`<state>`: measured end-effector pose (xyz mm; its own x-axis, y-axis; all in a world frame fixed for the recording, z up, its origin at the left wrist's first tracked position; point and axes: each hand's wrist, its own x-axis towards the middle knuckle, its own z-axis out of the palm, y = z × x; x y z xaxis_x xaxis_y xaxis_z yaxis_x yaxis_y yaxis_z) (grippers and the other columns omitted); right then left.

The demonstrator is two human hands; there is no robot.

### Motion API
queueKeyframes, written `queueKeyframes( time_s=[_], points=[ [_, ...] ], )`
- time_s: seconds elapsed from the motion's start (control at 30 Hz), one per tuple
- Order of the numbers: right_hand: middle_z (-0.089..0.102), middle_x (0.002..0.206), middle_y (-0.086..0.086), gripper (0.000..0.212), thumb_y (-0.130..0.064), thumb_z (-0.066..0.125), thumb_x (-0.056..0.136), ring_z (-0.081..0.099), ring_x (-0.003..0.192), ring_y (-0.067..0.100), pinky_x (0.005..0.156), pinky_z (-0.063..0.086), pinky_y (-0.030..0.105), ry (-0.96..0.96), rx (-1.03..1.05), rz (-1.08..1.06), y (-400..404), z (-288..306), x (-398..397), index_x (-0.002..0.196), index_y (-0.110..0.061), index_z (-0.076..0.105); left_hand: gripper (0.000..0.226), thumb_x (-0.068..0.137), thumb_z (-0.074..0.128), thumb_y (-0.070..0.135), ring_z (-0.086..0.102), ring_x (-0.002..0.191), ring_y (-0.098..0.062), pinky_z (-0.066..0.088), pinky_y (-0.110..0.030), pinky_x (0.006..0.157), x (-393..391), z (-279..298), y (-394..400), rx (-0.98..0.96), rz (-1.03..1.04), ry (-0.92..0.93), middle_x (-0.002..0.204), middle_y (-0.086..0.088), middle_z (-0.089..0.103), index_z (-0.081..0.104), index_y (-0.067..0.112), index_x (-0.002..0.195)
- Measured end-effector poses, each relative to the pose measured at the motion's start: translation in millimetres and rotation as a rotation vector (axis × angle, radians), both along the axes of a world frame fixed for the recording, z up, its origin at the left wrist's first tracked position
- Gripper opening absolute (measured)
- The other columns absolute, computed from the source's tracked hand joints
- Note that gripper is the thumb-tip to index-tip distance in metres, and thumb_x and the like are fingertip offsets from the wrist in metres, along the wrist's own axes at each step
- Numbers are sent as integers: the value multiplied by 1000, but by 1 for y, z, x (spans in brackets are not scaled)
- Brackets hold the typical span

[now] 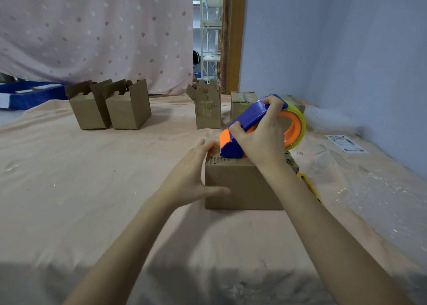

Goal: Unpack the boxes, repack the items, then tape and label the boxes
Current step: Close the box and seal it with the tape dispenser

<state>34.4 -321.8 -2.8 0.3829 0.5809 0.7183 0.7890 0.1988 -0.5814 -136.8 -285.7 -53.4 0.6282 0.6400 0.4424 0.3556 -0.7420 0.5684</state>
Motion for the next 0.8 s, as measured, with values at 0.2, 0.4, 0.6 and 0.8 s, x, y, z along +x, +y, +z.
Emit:
queueKeyframes(
  time_s=[0.2, 0.4, 0.6, 0.8],
  points=[
    [52, 106, 1, 68, -27, 74, 78, 59, 85, 19, 63, 50, 23, 16, 16, -9, 1, -2, 0, 127, -14, 29, 76, 53, 83, 46, 41, 132, -7, 38, -32, 106, -1, -8, 26, -328, -110, -209, 138, 21, 41, 47, 27, 118],
    [51, 106, 0, 68, -27, 74, 78, 57, 85, 16, 63, 48, 18, 21, 12, 7, 1, 1, -7, 127, -15, 28, 68, 48, 84, 32, 62, 99, -6, 48, -19, 80, -3, -8, 30, -353, -147, -329, 103, 25, 60, 50, 25, 106],
    [45, 103, -6, 68, -29, 74, 79, 53, 84, 12, 64, 49, 19, 11, 45, 37, 2, 6, -44, 128, -14, 29, 70, 48, 85, 32, 61, 107, -16, 53, -30, 86, -44, 4, 38, -349, -153, -276, 118, 1, 57, 51, 21, 109],
    [40, 101, -9, 67, -30, 72, 82, 47, 83, 9, 61, 39, 9, -30, 2, 74, 4, 6, -70, 130, -10, 30, 75, 47, 86, 33, 59, 111, -18, 53, -33, 87, -71, -3, 36, -398, -108, -300, 124, -3, 54, 49, 22, 111]
  ],
)
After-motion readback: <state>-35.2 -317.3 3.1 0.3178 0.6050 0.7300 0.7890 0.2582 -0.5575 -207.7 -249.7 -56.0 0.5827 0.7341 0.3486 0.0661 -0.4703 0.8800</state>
